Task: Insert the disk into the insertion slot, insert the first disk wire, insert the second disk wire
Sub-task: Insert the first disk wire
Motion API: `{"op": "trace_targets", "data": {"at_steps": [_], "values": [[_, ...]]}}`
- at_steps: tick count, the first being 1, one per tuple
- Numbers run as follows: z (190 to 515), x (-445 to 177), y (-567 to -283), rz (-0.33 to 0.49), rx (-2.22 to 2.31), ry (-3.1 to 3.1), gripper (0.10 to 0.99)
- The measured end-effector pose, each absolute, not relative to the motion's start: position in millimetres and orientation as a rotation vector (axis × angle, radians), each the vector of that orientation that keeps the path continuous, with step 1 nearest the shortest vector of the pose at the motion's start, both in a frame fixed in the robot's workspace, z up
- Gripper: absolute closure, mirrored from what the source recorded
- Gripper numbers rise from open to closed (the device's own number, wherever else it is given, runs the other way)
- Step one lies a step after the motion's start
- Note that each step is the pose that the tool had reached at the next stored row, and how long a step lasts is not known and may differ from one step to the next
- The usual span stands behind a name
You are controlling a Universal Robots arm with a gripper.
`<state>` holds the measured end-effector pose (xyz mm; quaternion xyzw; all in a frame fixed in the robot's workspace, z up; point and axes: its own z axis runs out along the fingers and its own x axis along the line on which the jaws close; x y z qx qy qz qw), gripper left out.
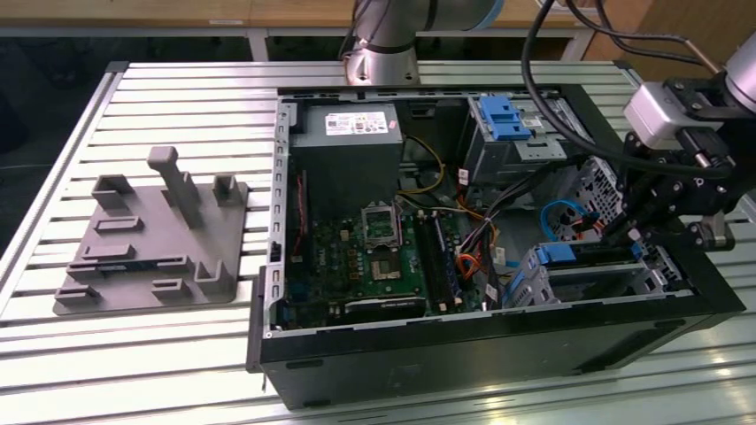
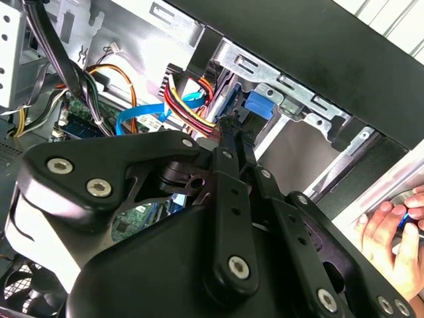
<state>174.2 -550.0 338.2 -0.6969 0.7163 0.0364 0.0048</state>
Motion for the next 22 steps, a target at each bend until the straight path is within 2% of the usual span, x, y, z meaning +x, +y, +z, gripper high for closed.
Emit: {"op": "trace_targets", "data": {"at_steps": [22], "values": [[334.1, 174.3, -550.3, 0.114, -2.181, 2.245, 0.922]]}}
